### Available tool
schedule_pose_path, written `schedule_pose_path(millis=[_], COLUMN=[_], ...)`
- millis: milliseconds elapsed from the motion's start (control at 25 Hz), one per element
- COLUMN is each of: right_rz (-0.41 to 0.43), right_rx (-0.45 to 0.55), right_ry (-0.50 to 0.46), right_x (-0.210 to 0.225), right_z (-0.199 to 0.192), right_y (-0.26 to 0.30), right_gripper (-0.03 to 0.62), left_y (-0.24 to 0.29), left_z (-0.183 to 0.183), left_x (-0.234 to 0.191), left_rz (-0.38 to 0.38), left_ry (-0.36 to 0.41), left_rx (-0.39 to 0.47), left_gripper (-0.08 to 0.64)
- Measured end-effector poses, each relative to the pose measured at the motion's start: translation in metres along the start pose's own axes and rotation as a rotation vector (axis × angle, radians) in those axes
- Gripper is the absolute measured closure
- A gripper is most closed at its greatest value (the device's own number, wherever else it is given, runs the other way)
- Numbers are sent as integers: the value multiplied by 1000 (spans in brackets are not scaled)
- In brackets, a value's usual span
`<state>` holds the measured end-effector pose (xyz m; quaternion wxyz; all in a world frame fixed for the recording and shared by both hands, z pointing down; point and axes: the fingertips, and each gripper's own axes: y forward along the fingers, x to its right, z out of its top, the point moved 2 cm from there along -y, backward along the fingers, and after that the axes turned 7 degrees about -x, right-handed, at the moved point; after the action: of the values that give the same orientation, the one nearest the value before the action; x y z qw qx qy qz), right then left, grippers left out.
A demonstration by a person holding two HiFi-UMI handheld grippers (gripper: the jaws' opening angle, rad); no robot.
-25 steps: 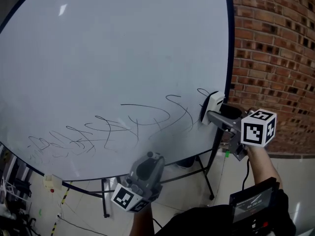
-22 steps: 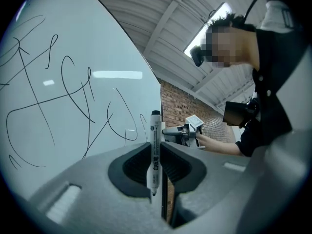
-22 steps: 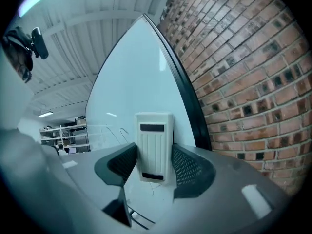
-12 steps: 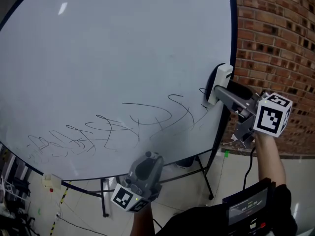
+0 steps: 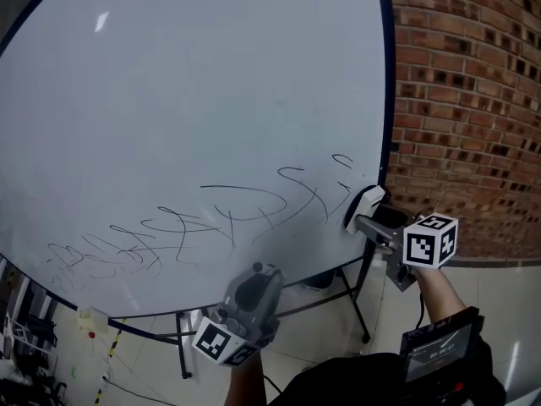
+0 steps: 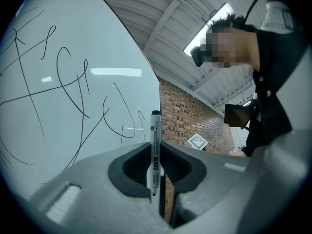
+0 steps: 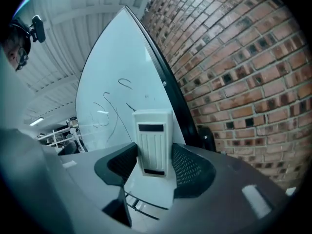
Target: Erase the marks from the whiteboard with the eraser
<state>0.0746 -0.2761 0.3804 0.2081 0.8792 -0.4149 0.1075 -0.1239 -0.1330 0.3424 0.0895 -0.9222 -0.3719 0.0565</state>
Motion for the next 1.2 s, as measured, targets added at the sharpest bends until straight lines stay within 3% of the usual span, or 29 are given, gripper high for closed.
schedule_pose_path(millis=[200,440,880,1200], right_rz=[-6,-43,-45,-99], right_rx=[-32,-44,176,310], right_ry=[42,2,-157,-239], right_x=[15,12,-42,-61], right_z=[-33,-24,95,139], right_y=[9,6,-30,-45], right_gripper=[362,362,362,362], left_y=[1,-3,-15,-14], left_z=[0,-2,5,13], left_x=[3,5,-1,0], left_rz=[-6,2,36,34], left_ry=[2,5,9,6], left_rx=[-8,-14,9,35], left_gripper=[502,502,502,502])
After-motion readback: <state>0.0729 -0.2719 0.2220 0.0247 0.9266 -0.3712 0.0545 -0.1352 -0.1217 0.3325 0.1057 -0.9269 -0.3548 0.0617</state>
